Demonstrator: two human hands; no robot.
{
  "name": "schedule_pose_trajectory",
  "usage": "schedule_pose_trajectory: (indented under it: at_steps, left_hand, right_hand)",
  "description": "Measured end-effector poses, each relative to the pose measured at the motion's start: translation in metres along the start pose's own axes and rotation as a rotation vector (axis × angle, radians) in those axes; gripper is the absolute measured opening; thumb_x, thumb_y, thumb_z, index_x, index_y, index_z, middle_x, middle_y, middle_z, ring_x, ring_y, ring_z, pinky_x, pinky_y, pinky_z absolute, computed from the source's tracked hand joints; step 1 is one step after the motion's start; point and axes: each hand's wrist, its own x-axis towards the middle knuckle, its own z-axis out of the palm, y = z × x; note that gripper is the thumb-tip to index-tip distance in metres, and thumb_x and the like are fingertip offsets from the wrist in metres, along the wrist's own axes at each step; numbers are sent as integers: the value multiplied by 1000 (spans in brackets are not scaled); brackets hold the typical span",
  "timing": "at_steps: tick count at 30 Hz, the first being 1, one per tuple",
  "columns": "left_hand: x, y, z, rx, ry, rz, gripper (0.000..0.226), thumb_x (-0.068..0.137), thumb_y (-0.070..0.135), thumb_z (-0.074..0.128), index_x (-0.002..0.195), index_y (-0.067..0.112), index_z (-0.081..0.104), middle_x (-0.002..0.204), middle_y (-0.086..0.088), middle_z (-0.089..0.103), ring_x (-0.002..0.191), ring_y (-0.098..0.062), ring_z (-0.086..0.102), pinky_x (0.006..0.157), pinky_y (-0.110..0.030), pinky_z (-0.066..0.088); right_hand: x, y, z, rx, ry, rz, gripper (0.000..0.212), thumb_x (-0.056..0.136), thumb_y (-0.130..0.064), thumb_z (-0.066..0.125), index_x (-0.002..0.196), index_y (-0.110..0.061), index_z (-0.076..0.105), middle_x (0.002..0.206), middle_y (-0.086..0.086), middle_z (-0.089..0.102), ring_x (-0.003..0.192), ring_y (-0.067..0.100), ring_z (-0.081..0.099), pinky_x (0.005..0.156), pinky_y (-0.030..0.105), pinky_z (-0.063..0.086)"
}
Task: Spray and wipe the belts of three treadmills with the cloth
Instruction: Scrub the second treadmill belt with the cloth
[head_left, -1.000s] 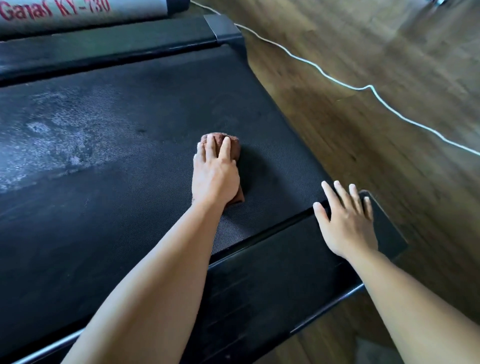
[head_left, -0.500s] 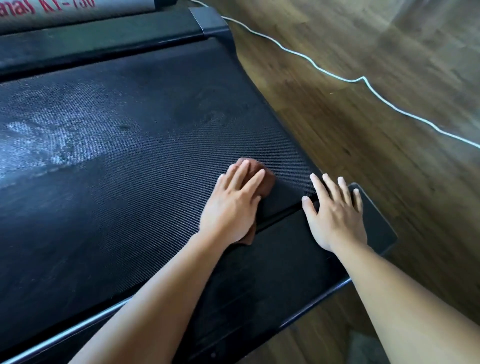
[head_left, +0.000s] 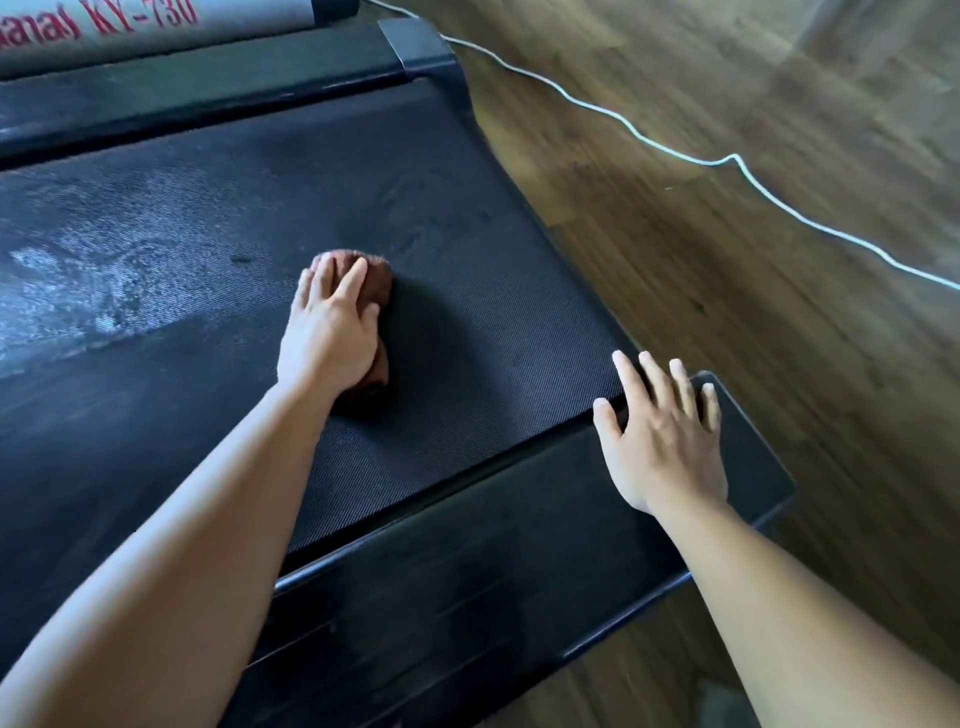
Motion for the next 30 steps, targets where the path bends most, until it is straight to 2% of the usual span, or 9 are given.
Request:
schedule_pose_trajectory:
  at_steps: [6, 9, 11, 14, 19, 21, 24, 28, 30]
  left_hand:
    - [55, 74, 34, 7, -76, 148, 56, 100, 32, 47, 154, 26, 33, 165, -10, 18, 152, -32, 11, 125, -37, 7]
    - [48, 116, 52, -43, -176, 362, 55, 99, 31, 50, 153, 28, 37, 164, -2, 22, 152, -30, 13, 125, -37, 9]
    - [30, 132, 61, -37, -238, 539, 56, 97, 34, 50, 152, 27, 40, 162, -4, 28, 152, -28, 17, 125, -38, 13]
    - [-5, 127, 58, -23, -299, 704, 56, 99, 34, 54, 152, 28, 39, 163, -7, 27, 152, -26, 18, 125, -31, 5]
    - [-38, 75, 37, -12, -352, 875, 53, 100, 43, 44, 153, 34, 36, 164, 1, 24, 152, -20, 17, 123, -27, 10]
    - [-24, 61, 36, -16, -340, 841, 54, 100, 46, 41, 152, 34, 38, 163, -1, 27, 152, -21, 20, 124, -33, 16]
    - [13, 62, 44, -47, -236, 728, 52, 100, 35, 50, 150, 24, 44, 160, -9, 32, 150, -25, 24, 124, -37, 16]
    - [61, 91, 57, -51, -165, 405, 53, 101, 33, 51, 152, 34, 37, 165, 2, 22, 153, -23, 15, 125, -34, 13]
    - [68, 114, 65, -34, -174, 374, 53, 100, 35, 51, 152, 37, 36, 164, 6, 22, 152, -23, 17, 124, -37, 18]
  right_hand:
    - [0, 0, 2, 7, 21, -15, 63, 97, -55, 21, 156, -34, 13, 164, -1, 19, 152, 24, 9, 122, 51, 5]
    - [0, 1, 2, 8, 34, -25, 64, 97, -55, 23, 156, -32, 13, 163, 0, 21, 152, 24, 10, 122, 52, 7]
    - [1, 1, 2, 0, 45, -18, 67, 97, -56, 22, 157, -28, 10, 163, 0, 22, 152, 24, 10, 122, 51, 7]
    - [2, 0, 1, 4, 26, 8, 73, 97, -57, 22, 158, -22, 2, 165, 0, 16, 153, 21, 5, 123, 48, 3]
    - [2, -1, 0, 3, 18, 26, 77, 96, -58, 22, 158, -16, 4, 165, 0, 14, 153, 19, 2, 123, 47, 1]
    - [2, -1, 1, 0, 14, 31, 77, 96, -58, 21, 158, -15, 8, 165, 0, 14, 153, 19, 2, 123, 47, 1]
    - [3, -2, 1, -13, 6, 28, 76, 96, -58, 19, 158, -15, 8, 166, 0, 13, 153, 19, 1, 123, 48, 1]
    - [1, -1, 0, -3, 18, 20, 76, 96, -57, 21, 158, -14, 9, 165, 1, 14, 153, 20, 2, 123, 48, 1]
    - [1, 0, 0, 1, 27, 15, 75, 97, -56, 22, 158, -13, 12, 165, 1, 16, 153, 20, 3, 123, 48, 1]
